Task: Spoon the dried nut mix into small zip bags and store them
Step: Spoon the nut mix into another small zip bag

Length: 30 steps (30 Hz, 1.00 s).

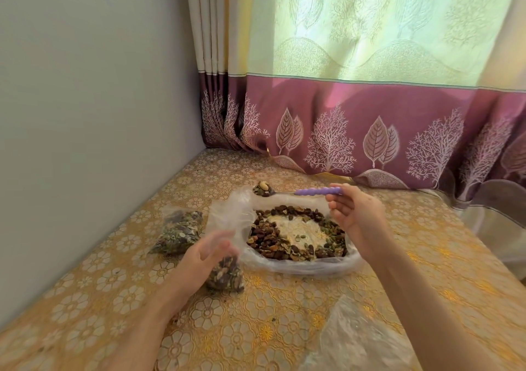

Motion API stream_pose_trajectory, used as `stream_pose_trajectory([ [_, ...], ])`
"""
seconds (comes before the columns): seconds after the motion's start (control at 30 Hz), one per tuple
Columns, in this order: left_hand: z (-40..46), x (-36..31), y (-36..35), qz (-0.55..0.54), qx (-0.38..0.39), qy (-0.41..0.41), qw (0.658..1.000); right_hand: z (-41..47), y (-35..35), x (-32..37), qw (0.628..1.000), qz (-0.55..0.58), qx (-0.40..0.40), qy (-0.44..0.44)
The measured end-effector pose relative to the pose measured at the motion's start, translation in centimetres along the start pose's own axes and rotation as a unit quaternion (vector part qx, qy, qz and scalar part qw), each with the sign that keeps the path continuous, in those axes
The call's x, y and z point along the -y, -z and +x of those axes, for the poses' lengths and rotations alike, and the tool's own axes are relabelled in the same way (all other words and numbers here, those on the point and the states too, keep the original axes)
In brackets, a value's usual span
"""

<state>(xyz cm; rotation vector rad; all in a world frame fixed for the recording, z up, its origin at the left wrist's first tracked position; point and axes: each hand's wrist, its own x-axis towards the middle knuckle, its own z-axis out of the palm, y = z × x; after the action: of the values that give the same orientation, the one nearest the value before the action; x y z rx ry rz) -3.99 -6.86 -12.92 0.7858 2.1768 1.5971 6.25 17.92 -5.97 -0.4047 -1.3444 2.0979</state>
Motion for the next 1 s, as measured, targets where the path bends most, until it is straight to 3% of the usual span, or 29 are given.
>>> stream_pose_trajectory([
  [0.4,-0.1,-0.1,0.0,-0.014,-0.001,0.006,1.0,-3.2,-2.7,0.2,0.979,-0.094,0.172,0.05],
  [0.57,0.0,0.0,0.1,-0.032,-0.004,0.01,0.999,-3.1,-2.3,0.4,0.973,-0.092,0.2,0.072],
  [0.67,0.0,-0.1,0.0,-0.038,-0.012,0.002,0.999,-2.5,-1.6,0.6,0.983,-0.062,0.156,0.074],
  [0.8,0.0,0.0,-0.1,-0.049,-0.03,0.0,0.998,-1.5,0.0,0.3,0.995,-0.064,0.03,0.07],
  [1.0,0.1,0.4,-0.1,-0.052,-0.037,-0.006,0.998,0.5,2.3,-1.2,0.984,-0.15,-0.073,0.069],
])
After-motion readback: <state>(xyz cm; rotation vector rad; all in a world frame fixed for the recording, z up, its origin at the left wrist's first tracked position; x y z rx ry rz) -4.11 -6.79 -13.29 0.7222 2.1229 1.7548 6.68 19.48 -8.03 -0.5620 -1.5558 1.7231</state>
